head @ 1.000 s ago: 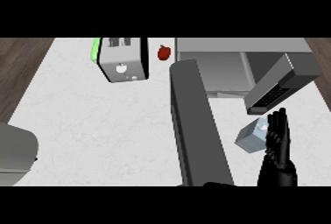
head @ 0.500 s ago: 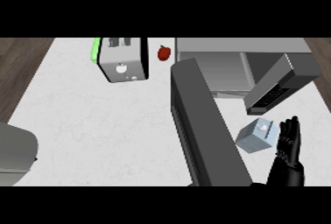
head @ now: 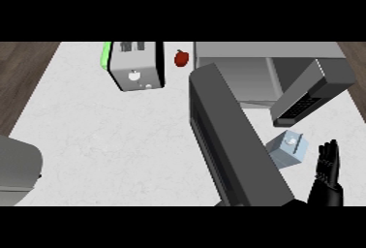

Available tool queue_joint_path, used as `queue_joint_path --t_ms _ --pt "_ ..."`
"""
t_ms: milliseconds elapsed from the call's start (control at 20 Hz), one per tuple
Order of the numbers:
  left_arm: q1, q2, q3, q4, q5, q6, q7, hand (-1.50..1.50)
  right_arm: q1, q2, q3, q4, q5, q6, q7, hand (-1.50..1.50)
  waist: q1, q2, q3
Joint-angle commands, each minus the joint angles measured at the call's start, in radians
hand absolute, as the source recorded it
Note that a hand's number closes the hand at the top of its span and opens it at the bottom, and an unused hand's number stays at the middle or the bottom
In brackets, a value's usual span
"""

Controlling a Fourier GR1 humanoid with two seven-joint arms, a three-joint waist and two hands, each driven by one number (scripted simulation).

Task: Pick up the milk, place it into the microwave and close the microwave

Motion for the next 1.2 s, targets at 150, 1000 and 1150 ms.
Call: queue_joint_path --t_ms 150,1000,1150 --pt "-0.041 -0.016 -0.028 -0.038 -0.025 0.034 0.040 -1.50 -0.047 0.020 -0.029 0.188 -0.005 0.041 -0.129 -1.50 -0.001 0.004 0.001" --pt "-0.040 0.010 0.077 0.028 0.059 -0.054 -0.005 -1.50 -0.394 -0.014 -0.236 0.787 -0.064 0.082 -0.419 -1.50 0.004 0.005 0.002" --pt "0.081 -0.017 0.044 -0.026 0.067 -0.066 -0.047 -1.50 -0.397 -0.043 -0.267 0.887 -0.094 0.183 -0.510 1.50 0.009 0.004 0.002"
